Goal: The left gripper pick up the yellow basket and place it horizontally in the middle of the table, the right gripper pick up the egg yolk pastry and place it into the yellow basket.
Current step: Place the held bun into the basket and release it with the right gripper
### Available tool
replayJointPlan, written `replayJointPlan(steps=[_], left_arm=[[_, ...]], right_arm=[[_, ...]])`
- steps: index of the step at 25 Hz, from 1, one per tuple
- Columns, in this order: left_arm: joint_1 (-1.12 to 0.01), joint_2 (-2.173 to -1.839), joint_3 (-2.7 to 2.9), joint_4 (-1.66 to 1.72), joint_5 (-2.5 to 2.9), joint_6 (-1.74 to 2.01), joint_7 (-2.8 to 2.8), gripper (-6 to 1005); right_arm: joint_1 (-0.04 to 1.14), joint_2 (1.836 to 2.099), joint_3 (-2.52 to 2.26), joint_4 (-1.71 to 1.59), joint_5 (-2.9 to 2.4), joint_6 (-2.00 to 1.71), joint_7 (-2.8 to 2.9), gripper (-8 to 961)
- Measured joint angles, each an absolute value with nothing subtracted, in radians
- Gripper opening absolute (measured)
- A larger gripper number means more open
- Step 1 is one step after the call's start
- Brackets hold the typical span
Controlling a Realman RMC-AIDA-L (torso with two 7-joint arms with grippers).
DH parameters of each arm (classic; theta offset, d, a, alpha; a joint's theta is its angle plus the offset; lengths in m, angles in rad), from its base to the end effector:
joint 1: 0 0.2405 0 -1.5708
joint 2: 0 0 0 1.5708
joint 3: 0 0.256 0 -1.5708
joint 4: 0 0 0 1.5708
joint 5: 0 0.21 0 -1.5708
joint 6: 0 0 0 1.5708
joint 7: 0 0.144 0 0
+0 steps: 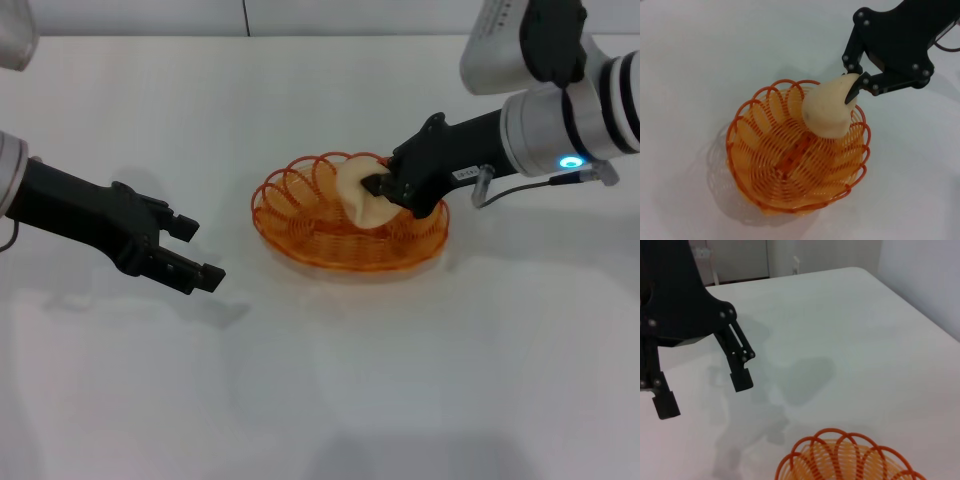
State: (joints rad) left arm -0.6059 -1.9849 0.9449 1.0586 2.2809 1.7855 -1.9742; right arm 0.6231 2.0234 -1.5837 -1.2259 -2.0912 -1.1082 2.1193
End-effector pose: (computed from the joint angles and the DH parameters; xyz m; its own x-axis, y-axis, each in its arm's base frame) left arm -0.2249 0.3417 0.0505 0.8531 0.5218 0.0062 0.5211 -0.8513 -0.0615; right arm 0.1208 0.3762 -0.0417 0.9789 -0.1901 -0.0749 -0.2040 -0.9313 -0.3018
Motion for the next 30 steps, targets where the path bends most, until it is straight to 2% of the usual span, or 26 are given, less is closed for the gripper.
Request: replayJointPlan(steps=[7, 17, 20, 23, 24, 25, 30], left_arm=[[-0.606, -1.985, 0.945, 1.058, 2.281, 1.781, -1.974, 881], [-0.602, -1.985, 0.945, 1.058, 2.281, 1.772, -1.974, 881], [-0.597, -1.985, 0.945, 1.059, 2.281, 1.772, -1.974, 881], [-0.592, -1.985, 0.945, 1.063, 2.275, 1.774, -1.972, 880], [-0.591, -1.984, 0.945, 1.063, 2.271, 1.775, -1.971, 880], [-0.588, -1.983, 0.945, 1.064, 2.266, 1.776, -1.968, 880], [-0.572, -1.976, 0.944, 1.064, 2.243, 1.778, -1.952, 880]], right_arm=[[0.632, 2.023, -1.589, -1.217, -2.089, -1.104, 2.122, 97], [0.620, 2.022, -1.594, -1.249, -2.088, -1.112, 2.108, 297], [0.592, 2.020, -1.596, -1.290, -2.087, -1.121, 2.108, 533], [0.559, 2.019, -1.592, -1.332, -2.085, -1.128, 2.107, 654], [0.495, 2.016, -1.578, -1.398, -2.077, -1.131, 2.103, 695], [0.487, 2.016, -1.576, -1.406, -2.076, -1.132, 2.102, 735], [0.389, 2.013, -1.529, -1.473, -2.030, -1.164, 2.062, 852]])
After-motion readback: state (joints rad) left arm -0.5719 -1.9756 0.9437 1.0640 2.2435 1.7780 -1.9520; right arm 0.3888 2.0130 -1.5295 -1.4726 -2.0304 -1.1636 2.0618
